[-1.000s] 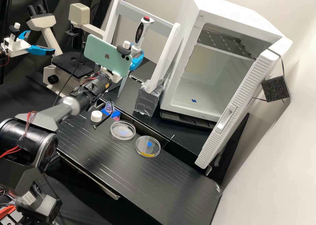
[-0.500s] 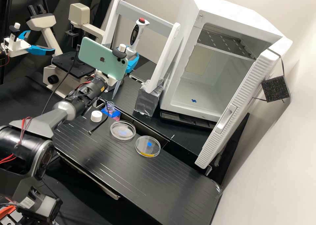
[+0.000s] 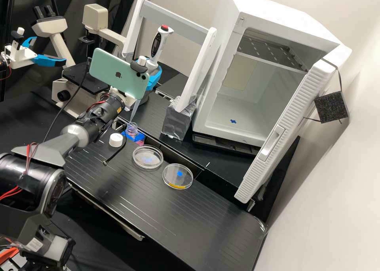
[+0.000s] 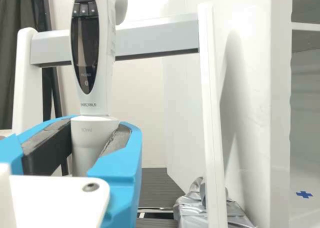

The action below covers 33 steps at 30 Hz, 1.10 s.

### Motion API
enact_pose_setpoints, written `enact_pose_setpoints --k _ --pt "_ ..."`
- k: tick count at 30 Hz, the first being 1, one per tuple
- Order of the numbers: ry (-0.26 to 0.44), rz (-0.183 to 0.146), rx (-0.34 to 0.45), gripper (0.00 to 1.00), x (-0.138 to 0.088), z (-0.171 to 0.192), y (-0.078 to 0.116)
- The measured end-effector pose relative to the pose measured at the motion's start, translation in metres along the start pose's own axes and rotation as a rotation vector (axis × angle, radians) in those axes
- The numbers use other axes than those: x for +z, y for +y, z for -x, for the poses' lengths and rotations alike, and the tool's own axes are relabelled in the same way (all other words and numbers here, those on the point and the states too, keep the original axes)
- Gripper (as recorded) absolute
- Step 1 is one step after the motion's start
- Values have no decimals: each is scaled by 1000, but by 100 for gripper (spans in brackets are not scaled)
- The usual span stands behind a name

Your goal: Use the pipette

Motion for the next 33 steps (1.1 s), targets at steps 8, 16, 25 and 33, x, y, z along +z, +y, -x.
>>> enact_pose_setpoints --k 8,16,25,33 --pt "-20 19 5 0 15 3 -10" --pt "-45 33 -15 0 26 6 -20" --pt "-36 60 16 0 40 19 -26" --pt "-35 53 32 0 50 23 -34"
